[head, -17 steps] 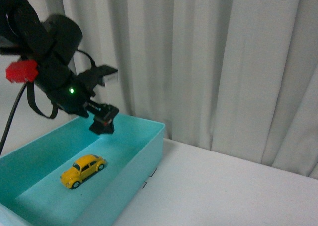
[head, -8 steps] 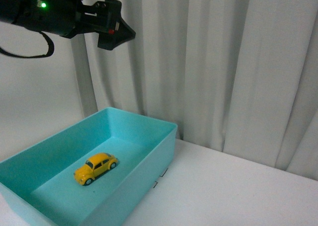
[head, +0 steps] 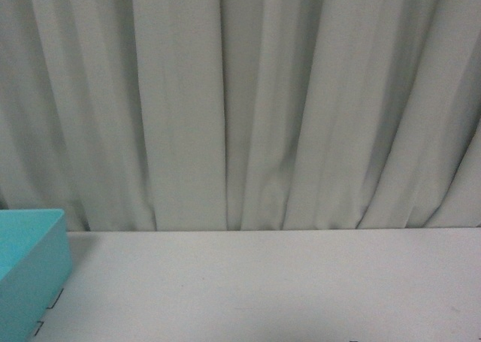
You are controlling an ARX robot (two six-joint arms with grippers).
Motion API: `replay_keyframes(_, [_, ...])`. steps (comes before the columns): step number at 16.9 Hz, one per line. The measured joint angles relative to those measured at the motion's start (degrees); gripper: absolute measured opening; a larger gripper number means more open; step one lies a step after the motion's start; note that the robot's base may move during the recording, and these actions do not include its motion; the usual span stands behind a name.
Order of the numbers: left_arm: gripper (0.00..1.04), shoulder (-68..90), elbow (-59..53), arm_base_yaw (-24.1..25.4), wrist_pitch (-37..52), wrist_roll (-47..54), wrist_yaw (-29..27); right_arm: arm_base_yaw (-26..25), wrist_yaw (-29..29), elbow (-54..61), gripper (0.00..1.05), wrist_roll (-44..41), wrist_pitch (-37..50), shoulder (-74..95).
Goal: Wind up and store yellow beetle toy
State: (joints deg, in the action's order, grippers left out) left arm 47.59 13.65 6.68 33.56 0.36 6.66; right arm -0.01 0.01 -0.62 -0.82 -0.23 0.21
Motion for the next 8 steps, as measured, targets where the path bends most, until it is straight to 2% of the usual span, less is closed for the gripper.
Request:
replay_keyframes(3, [0.02, -5.2, -4.2, -2.0, -0.8, -0.1, -1.6, 0.0, 0.0, 0.0, 0.98, 0.0, 0.0, 0.0])
replay_keyframes(4, [0.02, -6.9, -5.4, -4.6, -1.8, -0.2, -5.4, 0.0, 0.0, 0.0, 0.98, 0.0, 0.0, 0.0])
replay_keyframes(5, [0.02, -8.7, -6.4, -6.6, -2.3, -0.2, -6.2, 0.0, 0.0, 0.0, 0.98, 0.0, 0.0, 0.0])
replay_keyframes(8, [0.02, -12.7, -8.2, -6.6, -4.3, -0.2, -6.7, 0.0, 0.0, 0.0, 0.98, 0.0, 0.0, 0.0])
